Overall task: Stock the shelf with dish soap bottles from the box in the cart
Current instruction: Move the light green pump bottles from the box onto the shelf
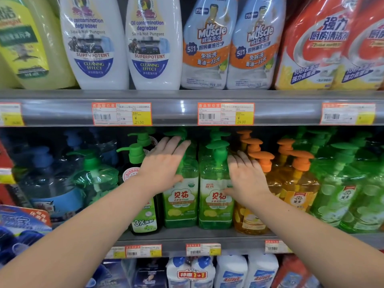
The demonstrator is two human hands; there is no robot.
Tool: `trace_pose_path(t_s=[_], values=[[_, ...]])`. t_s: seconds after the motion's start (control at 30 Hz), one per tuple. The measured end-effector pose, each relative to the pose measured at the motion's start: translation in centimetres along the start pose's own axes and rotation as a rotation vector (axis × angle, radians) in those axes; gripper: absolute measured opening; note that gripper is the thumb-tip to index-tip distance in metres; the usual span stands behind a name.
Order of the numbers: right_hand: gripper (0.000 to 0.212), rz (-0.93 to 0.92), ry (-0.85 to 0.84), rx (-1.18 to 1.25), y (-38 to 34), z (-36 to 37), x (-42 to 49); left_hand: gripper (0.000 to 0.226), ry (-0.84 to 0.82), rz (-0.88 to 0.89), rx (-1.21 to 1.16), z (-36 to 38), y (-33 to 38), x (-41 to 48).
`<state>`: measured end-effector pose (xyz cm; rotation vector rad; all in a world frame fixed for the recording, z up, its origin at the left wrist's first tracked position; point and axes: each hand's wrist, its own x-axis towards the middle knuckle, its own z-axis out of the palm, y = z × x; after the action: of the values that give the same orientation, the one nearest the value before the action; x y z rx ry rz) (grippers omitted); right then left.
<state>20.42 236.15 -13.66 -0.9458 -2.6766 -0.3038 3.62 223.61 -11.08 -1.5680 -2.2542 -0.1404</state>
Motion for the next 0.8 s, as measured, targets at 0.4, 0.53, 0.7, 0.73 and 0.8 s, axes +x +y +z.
trace_pose_path(t_s=[0.4, 0.53, 0.7, 0.73, 0.8], values=[[0.098, 0.000, -0.031, -0.023, 0.24, 0.37, 0.46, 0.097, -0.007, 0.016, -0.008, 0.07, -0.24, 0.01], [0.102, 0.000, -0.036, -0.036, 0.21, 0.24, -0.02, 0.104, -0.005, 0.014, 0.089, 0.07, -0.03, -0.20], [0.112, -0.013, -0.075, -0.064, 0.13, 0.05, -0.05, 0.117, 0.003, 0.009, 0.221, 0.29, 0.18, -0.36], [0.110, -0.013, -0.066, -0.062, 0.13, 0.09, -0.03, 0.117, 0.007, 0.006, 0.217, 0.32, 0.30, -0.33], [0.104, -0.010, -0.045, -0.053, 0.17, 0.23, 0.08, 0.115, 0.011, 0.000, 0.200, 0.37, 0.46, -0.16]])
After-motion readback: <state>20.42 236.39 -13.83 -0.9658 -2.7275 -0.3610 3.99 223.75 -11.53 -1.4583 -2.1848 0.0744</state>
